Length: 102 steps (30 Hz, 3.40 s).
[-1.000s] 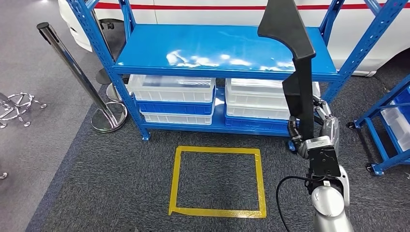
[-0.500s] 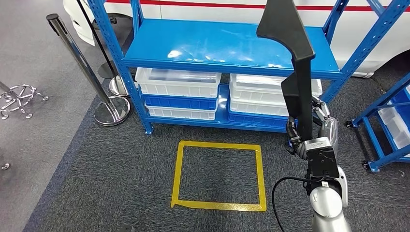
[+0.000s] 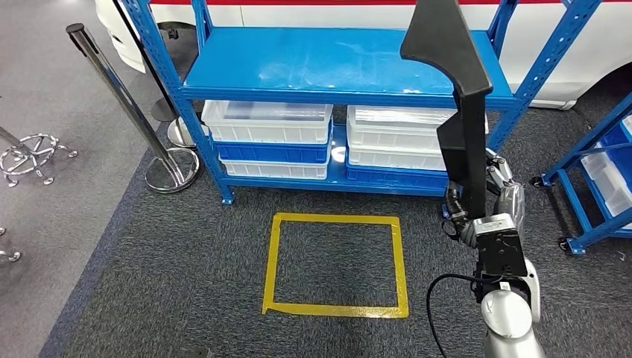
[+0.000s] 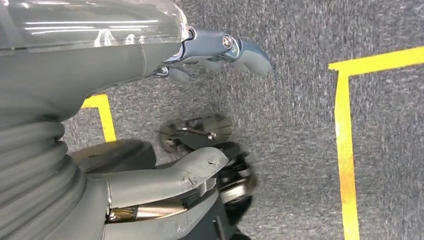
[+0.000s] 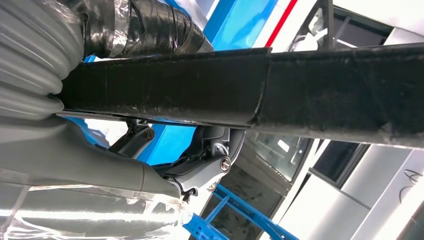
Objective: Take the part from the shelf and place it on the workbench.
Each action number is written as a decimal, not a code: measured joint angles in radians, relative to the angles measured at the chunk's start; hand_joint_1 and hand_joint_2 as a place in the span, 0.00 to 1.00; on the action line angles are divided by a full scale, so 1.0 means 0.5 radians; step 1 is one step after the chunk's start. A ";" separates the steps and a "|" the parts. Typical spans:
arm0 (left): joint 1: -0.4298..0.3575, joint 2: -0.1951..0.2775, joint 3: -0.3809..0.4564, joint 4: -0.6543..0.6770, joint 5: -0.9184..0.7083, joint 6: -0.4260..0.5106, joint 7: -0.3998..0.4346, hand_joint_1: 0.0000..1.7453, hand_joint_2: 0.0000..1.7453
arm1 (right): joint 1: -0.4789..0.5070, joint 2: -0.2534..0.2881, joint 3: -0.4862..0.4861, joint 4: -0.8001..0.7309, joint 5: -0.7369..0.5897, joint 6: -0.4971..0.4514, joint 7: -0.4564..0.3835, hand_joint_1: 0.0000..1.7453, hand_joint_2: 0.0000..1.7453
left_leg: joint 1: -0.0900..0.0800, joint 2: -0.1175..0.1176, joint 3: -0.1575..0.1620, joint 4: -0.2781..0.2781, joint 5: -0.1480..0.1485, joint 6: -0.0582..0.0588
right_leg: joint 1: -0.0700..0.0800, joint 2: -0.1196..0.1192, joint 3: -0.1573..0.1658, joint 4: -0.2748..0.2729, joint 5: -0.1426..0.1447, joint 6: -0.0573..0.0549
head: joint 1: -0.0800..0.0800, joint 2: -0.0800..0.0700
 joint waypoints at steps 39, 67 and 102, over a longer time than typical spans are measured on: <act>-0.001 -0.002 -0.001 0.000 -0.004 0.002 0.000 0.00 1.00 | 0.030 0.017 -0.016 -0.037 0.003 0.007 0.003 1.00 1.00 | -0.022 -0.008 0.241 -0.397 0.175 0.050 | 0.012 0.002 -0.016 -0.012 0.034 0.030 | 0.000 0.000; -0.004 -0.004 -0.003 0.000 -0.003 0.001 0.036 0.00 1.00 | -0.001 0.044 -0.017 -0.034 0.008 0.037 0.003 1.00 1.00 | -0.002 -0.009 0.177 -0.237 0.134 0.020 | 0.015 -0.002 -0.018 -0.005 0.031 0.006 | 0.000 0.000; -0.019 -0.002 -0.002 0.000 -0.003 -0.001 0.050 0.00 1.00 | -0.028 0.060 -0.017 -0.028 0.018 0.079 0.009 1.00 1.00 | -0.015 -0.018 0.363 -0.450 0.105 0.045 | 0.010 -0.010 -0.097 -0.027 0.148 0.054 | -0.002 0.000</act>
